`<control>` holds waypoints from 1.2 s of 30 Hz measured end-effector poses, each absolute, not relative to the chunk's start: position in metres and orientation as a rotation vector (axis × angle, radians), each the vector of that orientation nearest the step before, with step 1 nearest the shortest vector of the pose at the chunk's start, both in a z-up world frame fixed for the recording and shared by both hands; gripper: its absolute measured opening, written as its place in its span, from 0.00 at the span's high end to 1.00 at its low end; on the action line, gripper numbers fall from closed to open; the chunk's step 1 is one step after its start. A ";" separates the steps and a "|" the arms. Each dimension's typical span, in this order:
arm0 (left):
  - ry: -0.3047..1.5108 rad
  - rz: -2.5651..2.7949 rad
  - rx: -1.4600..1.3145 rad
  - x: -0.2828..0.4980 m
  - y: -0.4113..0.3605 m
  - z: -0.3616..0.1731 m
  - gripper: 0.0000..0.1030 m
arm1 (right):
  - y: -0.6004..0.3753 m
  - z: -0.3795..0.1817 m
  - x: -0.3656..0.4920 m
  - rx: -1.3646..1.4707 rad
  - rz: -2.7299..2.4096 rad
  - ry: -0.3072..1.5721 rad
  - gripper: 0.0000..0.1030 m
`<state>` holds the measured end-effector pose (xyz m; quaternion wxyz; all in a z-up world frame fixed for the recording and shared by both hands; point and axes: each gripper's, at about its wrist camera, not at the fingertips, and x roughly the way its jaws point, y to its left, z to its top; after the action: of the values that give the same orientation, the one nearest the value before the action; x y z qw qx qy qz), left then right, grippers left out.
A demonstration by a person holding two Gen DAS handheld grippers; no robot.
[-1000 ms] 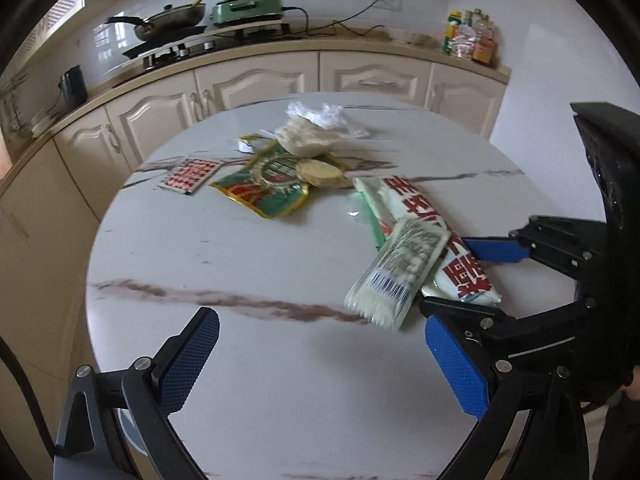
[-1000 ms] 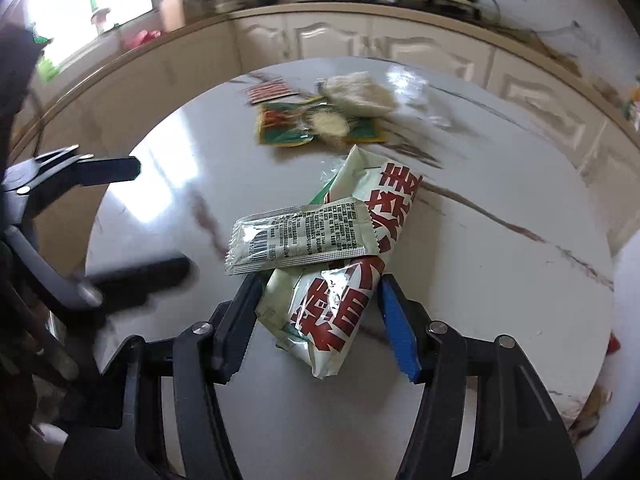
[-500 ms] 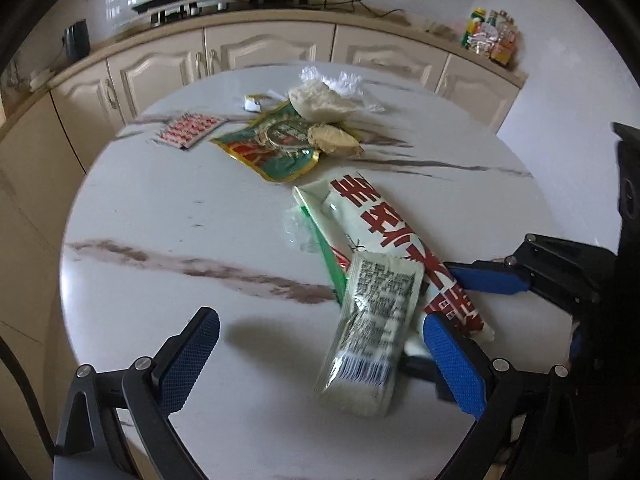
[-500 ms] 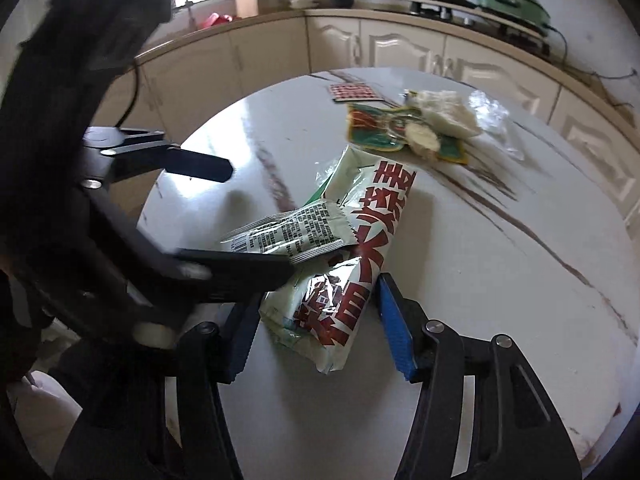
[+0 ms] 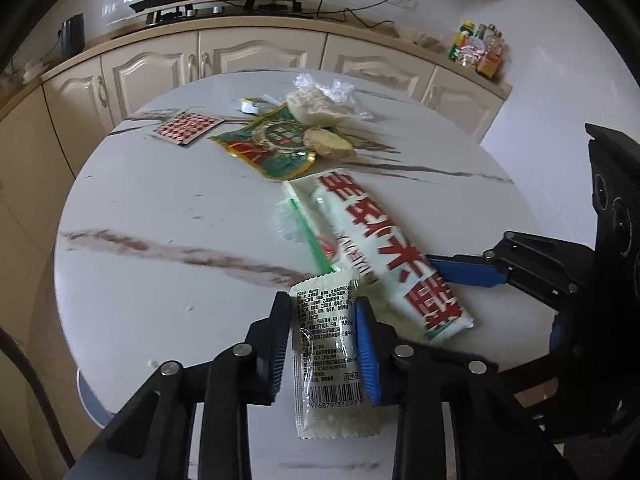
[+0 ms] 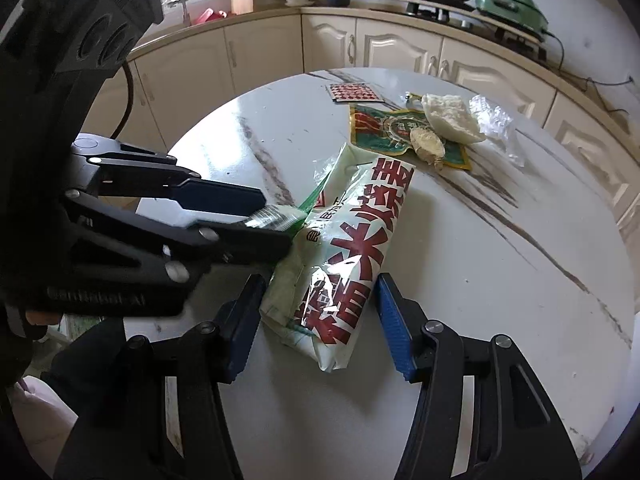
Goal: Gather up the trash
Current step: 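Grasp the white-and-red bag with the right tool while the left tool grasps the white sachet, then carry the white-and-red bag and white sachet with both tools to the blue bin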
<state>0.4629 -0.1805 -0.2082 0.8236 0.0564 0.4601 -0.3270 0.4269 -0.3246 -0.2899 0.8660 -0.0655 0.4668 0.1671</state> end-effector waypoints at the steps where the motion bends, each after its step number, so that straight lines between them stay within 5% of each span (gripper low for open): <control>1: 0.979 -0.688 0.116 0.465 -0.178 -0.208 0.77 | -0.325 -0.290 0.427 -0.132 0.346 0.978 0.48; 9: 0.954 -0.639 0.031 0.465 -0.143 -0.198 0.90 | -0.324 -0.287 0.427 -0.068 0.281 0.953 0.51; 20: 0.867 -0.593 -0.064 0.459 -0.069 -0.169 0.90 | -0.291 -0.253 0.436 -0.029 0.308 0.874 0.52; 28: 0.843 -0.344 -0.148 0.469 0.074 -0.173 0.90 | -0.165 -0.245 0.483 -0.079 0.493 0.832 0.52; 36: 0.956 -0.119 -0.224 0.482 0.207 -0.242 0.90 | -0.012 -0.324 0.537 -0.169 0.678 0.958 0.52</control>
<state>0.4824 0.2069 -0.2424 0.8802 -0.1077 0.4588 -0.0570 0.5371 -0.0119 -0.3239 0.8295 -0.0795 0.4512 0.3193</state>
